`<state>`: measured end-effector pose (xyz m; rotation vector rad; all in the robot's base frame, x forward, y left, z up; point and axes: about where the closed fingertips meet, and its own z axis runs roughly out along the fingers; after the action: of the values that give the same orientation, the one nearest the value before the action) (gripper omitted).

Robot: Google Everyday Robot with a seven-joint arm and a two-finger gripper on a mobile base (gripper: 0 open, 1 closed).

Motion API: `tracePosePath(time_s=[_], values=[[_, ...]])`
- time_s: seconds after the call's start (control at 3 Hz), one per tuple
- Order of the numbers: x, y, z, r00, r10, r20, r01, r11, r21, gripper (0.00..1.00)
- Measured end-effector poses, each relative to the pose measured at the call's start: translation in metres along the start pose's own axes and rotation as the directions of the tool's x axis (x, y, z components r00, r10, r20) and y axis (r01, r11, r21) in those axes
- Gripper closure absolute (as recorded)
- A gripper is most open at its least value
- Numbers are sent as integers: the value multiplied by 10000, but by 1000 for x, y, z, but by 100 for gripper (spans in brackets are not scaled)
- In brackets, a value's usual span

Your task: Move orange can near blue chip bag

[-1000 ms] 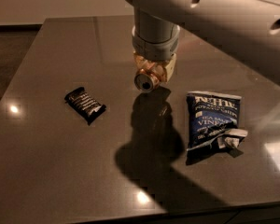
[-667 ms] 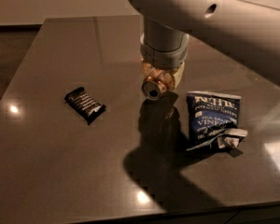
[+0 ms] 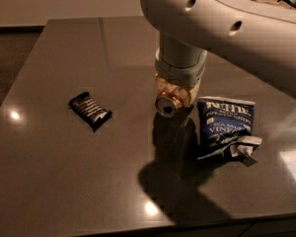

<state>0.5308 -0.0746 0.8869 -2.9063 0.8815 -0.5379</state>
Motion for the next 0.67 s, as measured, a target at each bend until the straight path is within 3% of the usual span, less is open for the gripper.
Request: tracePosePath(time_s=[0.33, 0.67], values=[[-1, 8, 8, 10000, 45, 75, -44, 9999, -118, 70], [-2, 14, 14, 9999, 73, 140, -70, 9998, -202, 47]])
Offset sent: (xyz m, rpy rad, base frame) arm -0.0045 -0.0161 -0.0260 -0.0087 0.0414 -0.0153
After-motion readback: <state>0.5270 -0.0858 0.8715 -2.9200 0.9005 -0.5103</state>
